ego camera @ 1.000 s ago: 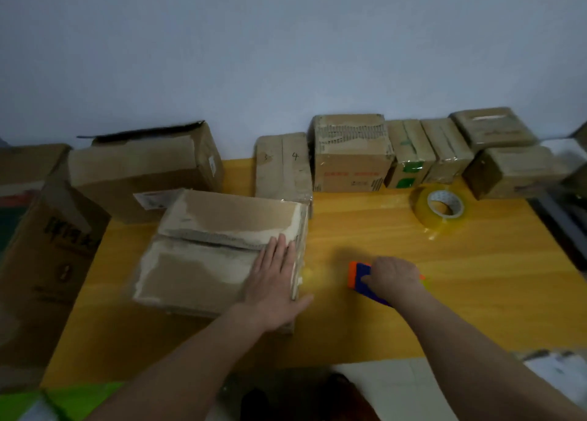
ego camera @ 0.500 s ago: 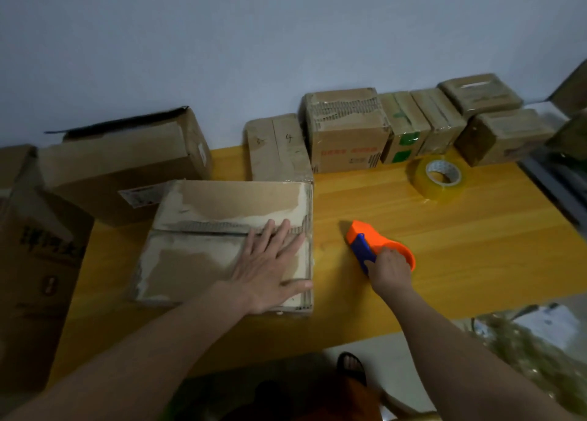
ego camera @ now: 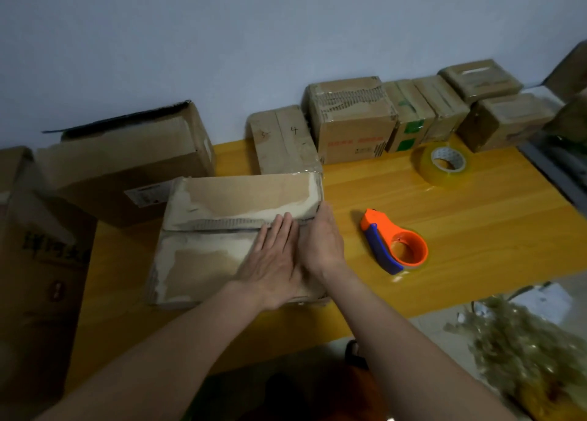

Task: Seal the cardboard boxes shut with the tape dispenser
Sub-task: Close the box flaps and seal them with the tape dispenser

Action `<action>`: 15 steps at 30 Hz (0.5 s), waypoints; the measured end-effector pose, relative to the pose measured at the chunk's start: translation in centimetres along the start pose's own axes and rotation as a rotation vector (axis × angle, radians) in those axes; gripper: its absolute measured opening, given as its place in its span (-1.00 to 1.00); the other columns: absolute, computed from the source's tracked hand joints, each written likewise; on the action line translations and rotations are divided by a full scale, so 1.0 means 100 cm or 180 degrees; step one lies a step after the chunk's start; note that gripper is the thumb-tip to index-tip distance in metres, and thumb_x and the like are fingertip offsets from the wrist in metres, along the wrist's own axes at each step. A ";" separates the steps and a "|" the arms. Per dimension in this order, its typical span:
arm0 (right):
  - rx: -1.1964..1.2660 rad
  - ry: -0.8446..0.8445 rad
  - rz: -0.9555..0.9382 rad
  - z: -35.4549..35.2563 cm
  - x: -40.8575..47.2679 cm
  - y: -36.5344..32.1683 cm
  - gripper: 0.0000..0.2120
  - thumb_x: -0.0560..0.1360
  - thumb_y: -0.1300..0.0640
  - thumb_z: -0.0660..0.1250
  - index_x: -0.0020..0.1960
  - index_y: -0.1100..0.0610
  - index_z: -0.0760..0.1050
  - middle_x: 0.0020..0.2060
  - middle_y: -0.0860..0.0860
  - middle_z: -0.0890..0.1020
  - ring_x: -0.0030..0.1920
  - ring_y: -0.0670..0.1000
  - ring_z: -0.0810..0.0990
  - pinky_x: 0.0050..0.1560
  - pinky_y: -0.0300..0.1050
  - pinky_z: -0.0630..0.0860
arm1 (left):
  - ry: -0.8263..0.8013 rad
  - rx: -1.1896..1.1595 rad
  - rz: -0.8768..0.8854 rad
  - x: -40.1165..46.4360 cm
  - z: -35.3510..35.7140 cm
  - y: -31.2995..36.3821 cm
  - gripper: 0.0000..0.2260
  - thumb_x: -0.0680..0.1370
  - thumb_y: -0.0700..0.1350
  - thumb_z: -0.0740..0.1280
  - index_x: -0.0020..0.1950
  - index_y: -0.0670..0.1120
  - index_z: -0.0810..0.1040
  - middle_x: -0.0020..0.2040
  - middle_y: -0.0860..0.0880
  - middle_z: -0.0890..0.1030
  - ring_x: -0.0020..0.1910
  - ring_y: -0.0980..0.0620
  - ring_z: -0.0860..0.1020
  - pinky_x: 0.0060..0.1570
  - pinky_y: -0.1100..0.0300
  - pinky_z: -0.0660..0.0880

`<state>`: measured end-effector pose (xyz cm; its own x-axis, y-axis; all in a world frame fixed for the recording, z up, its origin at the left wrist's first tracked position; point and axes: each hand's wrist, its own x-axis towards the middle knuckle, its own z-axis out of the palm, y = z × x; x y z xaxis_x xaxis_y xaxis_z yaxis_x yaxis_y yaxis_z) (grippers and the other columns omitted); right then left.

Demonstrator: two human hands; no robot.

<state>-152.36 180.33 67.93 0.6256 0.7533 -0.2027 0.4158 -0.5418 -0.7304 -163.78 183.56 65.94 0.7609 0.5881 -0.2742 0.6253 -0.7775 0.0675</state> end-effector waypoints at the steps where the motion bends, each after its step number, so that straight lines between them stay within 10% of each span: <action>1: 0.0012 -0.0024 0.0101 -0.001 0.005 0.002 -0.67 0.56 0.17 0.20 0.30 0.22 0.31 0.26 0.19 0.48 0.27 0.20 0.45 0.17 -0.05 0.37 | 0.0005 0.0002 -0.0026 0.000 0.001 -0.001 -0.38 0.57 0.16 -0.25 0.52 -0.10 -0.40 0.51 -0.07 -0.43 0.46 0.01 -0.46 0.49 -0.01 -0.30; 5: 0.0213 -0.0379 0.0348 0.000 0.020 0.018 -0.73 0.63 0.17 0.11 0.27 0.25 0.39 0.19 0.22 0.55 0.22 0.22 0.50 0.06 -0.10 0.37 | 0.0047 -0.0021 -0.0068 0.003 0.009 -0.003 -0.39 0.59 0.20 -0.26 0.51 -0.10 -0.41 0.49 -0.06 -0.47 0.45 0.02 -0.48 0.48 -0.01 -0.33; 12: 0.1265 -0.1456 0.1223 -0.008 0.013 0.038 -0.31 0.59 -0.30 -0.10 0.47 0.16 0.30 0.40 0.16 0.40 0.41 0.16 0.35 0.43 0.06 0.25 | -0.0012 -0.0100 -0.0049 0.005 0.002 0.000 -0.43 0.63 0.20 -0.20 0.53 0.00 -0.36 0.50 0.01 -0.45 0.46 0.03 -0.46 0.48 0.00 -0.35; 15: -0.0059 -0.0315 0.0322 -0.003 0.001 0.030 -0.37 0.63 -0.17 -0.07 0.54 0.23 0.06 0.53 0.17 0.13 0.53 0.12 0.10 0.50 -0.05 0.05 | -0.0005 -0.0178 0.0073 0.001 -0.007 -0.007 -0.44 0.65 0.15 -0.13 0.55 -0.01 -0.32 0.54 0.03 -0.36 0.48 0.07 -0.40 0.46 0.09 -0.36</action>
<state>-150.83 178.59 65.91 0.5972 0.7271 -0.3386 0.3667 -0.6229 -0.6910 -164.02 184.28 66.59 0.7748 0.5699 -0.2735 0.6165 -0.7771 0.1272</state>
